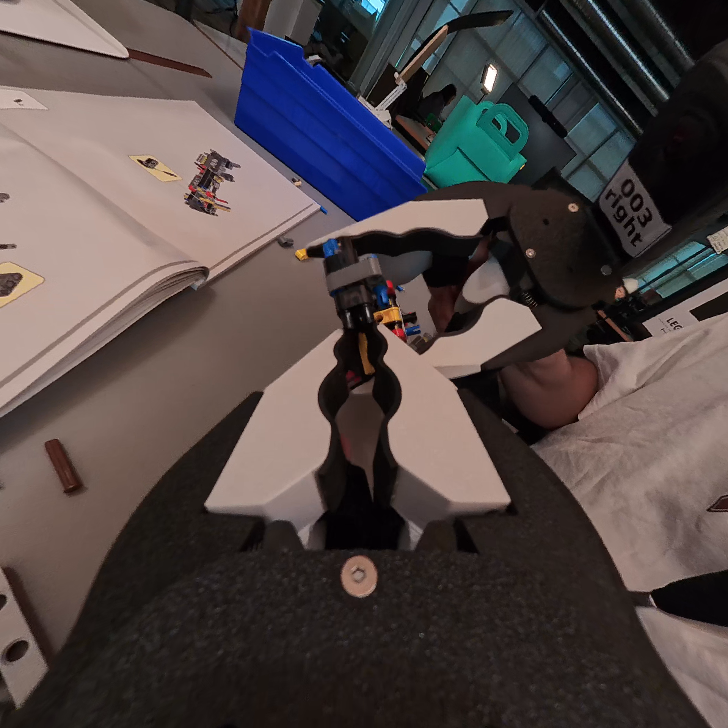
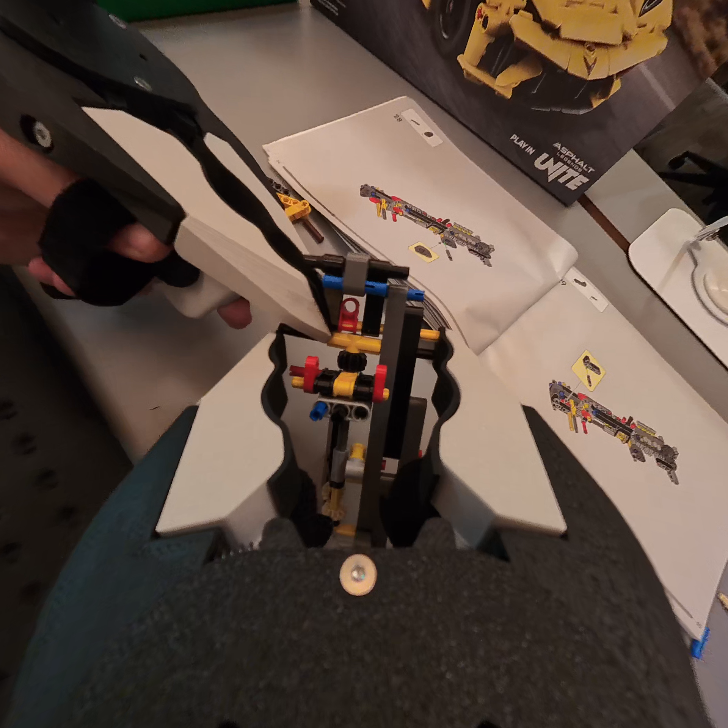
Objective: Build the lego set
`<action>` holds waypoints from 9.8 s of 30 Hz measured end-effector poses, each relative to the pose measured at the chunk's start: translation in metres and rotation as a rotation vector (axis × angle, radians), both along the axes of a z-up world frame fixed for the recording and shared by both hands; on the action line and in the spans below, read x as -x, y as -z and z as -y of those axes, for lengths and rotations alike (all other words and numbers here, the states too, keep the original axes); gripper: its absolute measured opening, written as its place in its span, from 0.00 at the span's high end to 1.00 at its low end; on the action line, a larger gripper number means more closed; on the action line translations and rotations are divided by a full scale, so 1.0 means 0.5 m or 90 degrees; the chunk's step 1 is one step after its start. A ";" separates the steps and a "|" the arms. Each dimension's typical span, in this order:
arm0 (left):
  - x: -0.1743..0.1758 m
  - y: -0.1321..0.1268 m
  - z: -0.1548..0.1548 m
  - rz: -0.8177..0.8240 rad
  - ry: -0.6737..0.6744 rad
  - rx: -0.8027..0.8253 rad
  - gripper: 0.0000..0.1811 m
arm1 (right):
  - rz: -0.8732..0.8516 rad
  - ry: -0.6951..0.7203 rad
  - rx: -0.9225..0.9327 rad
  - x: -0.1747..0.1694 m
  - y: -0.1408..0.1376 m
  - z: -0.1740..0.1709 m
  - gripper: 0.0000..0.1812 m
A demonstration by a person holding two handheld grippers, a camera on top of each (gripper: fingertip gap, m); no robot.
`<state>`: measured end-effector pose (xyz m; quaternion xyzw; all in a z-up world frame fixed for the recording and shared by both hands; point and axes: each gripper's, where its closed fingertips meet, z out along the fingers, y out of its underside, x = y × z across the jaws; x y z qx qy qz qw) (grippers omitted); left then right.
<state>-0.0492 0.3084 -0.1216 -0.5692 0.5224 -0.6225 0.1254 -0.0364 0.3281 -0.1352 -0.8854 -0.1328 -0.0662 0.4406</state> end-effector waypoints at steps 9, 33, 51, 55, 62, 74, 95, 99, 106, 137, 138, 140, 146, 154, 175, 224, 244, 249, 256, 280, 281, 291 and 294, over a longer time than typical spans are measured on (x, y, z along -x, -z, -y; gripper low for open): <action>0.000 -0.004 -0.011 -0.005 0.010 0.060 0.98 | -0.063 -0.036 0.011 0.002 -0.010 0.000 0.58; 0.013 -0.023 -0.004 0.043 0.056 0.042 0.98 | -0.717 -0.360 0.085 -0.004 -0.069 0.021 0.96; 0.020 -0.046 -0.002 0.077 0.069 0.065 0.98 | -0.731 -0.379 0.086 0.014 -0.087 0.030 0.97; 0.011 -0.045 -0.007 0.074 0.052 0.062 0.98 | -0.744 -0.366 0.080 0.005 -0.085 0.026 0.97; 0.002 -0.059 -0.043 0.109 -0.035 0.017 0.93 | -0.745 -0.354 0.067 -0.007 -0.081 0.024 0.97; 0.004 -0.077 -0.050 0.154 -0.061 -0.020 0.94 | -0.747 -0.357 0.082 -0.010 -0.078 0.027 0.97; 0.032 -0.059 -0.011 0.162 0.237 -0.538 0.68 | -0.824 -0.629 0.538 0.018 -0.054 0.035 0.96; 0.035 -0.027 -0.013 0.150 0.276 -0.591 0.72 | -0.794 -0.643 0.592 0.040 -0.031 0.027 0.96; 0.048 -0.011 -0.009 0.157 0.289 -0.595 0.78 | -0.782 -0.665 0.615 0.045 -0.020 0.030 0.96; 0.076 0.169 -0.032 -0.147 0.061 -0.591 0.78 | -0.413 -0.095 0.009 -0.158 -0.006 0.208 0.74; 0.076 0.172 -0.029 -0.156 0.055 -0.601 0.78 | -0.391 -0.067 -0.012 -0.165 -0.005 0.223 0.74; 0.073 0.174 -0.021 -0.162 0.041 -0.599 0.78 | -0.354 -0.029 -0.077 -0.173 -0.010 0.240 0.73; 0.068 0.171 -0.004 -0.158 0.034 -0.571 0.78 | -0.159 0.045 -0.242 -0.188 -0.019 0.248 0.72; 0.082 -0.001 -0.081 0.074 -0.207 -0.225 0.79 | -0.011 0.178 -0.388 -0.255 -0.070 0.276 0.79; -0.439 0.044 0.105 -0.112 0.122 -0.629 0.72 | -0.155 0.352 -0.461 -0.361 -0.087 0.346 0.86; -0.627 0.110 0.164 -0.117 0.141 -0.530 1.00 | -0.308 0.419 -0.237 -0.440 0.040 0.304 0.69; -0.381 0.171 -0.151 -0.309 -0.109 -0.406 0.69 | -0.256 0.454 0.027 -0.597 0.145 0.161 0.59; -0.381 0.176 -0.148 -0.303 -0.111 -0.416 0.69 | -0.257 0.468 0.019 -0.595 0.136 0.168 0.61; -0.388 0.177 -0.144 -0.300 -0.117 -0.418 0.69 | -0.261 0.462 -0.029 -0.584 0.098 0.166 0.84; -0.413 -0.019 -0.084 -0.116 -0.037 0.118 0.66 | 0.346 0.114 -0.077 -0.357 -0.040 0.022 1.00; -0.413 -0.013 -0.087 -0.121 -0.041 0.125 0.71 | 0.354 0.110 -0.074 -0.347 -0.037 0.016 1.00; -0.414 -0.017 -0.087 -0.067 -0.015 0.134 1.00 | -0.270 0.066 -0.110 -0.315 -0.078 -0.004 0.52; -0.415 -0.025 -0.080 -0.051 -0.008 0.144 1.00 | -0.311 0.109 -0.082 -0.399 -0.029 -0.025 0.42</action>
